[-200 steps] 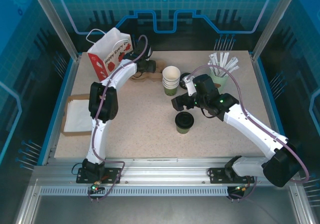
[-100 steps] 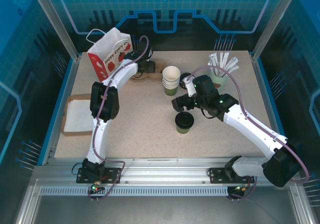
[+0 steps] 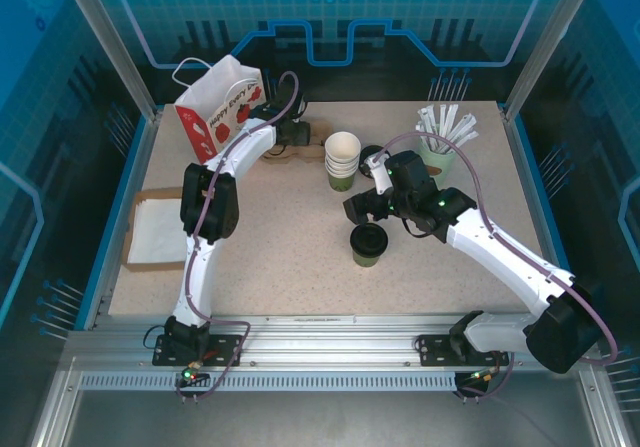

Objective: Pack the takeout coffee

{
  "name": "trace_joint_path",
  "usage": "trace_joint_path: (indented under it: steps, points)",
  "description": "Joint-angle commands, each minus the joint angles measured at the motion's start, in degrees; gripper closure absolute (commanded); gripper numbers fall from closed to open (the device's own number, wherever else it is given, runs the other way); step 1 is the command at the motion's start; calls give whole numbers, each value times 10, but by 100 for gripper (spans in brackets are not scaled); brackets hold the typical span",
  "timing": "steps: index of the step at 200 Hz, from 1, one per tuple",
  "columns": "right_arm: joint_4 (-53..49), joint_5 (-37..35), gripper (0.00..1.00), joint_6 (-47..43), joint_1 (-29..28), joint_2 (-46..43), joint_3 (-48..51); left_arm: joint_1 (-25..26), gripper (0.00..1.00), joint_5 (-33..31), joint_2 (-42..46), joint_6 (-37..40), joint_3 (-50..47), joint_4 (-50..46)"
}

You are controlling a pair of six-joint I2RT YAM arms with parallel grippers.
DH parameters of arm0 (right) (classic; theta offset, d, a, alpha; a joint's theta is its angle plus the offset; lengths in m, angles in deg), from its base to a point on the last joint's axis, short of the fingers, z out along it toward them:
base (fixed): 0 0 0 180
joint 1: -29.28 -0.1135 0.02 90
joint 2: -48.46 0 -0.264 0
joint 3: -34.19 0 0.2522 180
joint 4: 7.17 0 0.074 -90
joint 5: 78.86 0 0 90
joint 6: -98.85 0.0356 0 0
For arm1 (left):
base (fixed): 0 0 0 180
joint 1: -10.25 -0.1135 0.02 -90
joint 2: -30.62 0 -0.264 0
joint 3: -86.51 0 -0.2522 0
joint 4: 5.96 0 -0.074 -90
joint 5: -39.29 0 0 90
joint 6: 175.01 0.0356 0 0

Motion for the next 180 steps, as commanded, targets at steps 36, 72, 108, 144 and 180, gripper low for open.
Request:
trace_joint_path:
  steps: [36,72,108,144,180]
  points:
    - [-1,2,5,4,-11,-1,4,5,51,-17,41,14,19,-21]
    - [1,3,5,5,-11,0,4,5,51,-21,51,17,16,-21]
    - [0,2,5,5,-12,0,4,5,51,-22,59,18,13,-22]
    - [-3,2,5,5,-13,2,0,7,52,-28,84,18,4,-21]
    - [-9,2,5,3,-16,-6,-11,9,54,-55,136,18,-26,-6]
